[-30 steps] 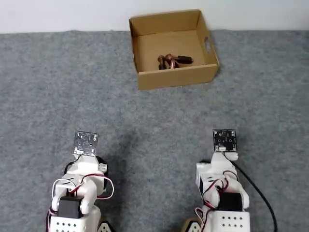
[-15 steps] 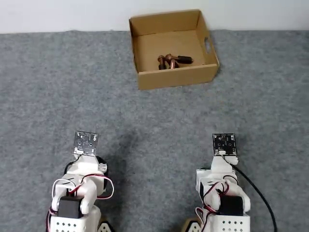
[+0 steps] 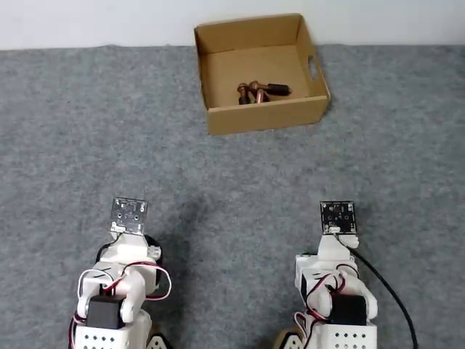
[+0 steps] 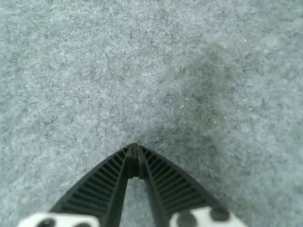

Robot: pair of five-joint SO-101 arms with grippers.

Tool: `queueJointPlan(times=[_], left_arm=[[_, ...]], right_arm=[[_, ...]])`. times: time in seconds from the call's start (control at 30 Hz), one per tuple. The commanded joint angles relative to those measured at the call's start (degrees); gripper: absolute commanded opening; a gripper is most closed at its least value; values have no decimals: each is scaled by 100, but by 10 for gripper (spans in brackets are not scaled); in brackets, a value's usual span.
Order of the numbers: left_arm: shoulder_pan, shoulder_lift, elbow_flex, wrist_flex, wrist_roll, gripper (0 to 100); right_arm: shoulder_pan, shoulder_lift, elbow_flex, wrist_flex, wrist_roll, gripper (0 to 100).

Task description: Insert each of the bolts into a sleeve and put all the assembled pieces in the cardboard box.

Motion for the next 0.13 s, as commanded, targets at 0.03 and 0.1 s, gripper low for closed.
queueJointPlan(times=[0.03, 0.1], left_arm=[[-26, -53, -31, 26, -35, 6], [-26, -53, -31, 26, -35, 6]], right_arm=[[31, -66, 70, 22, 53, 9], [31, -66, 70, 22, 53, 9]])
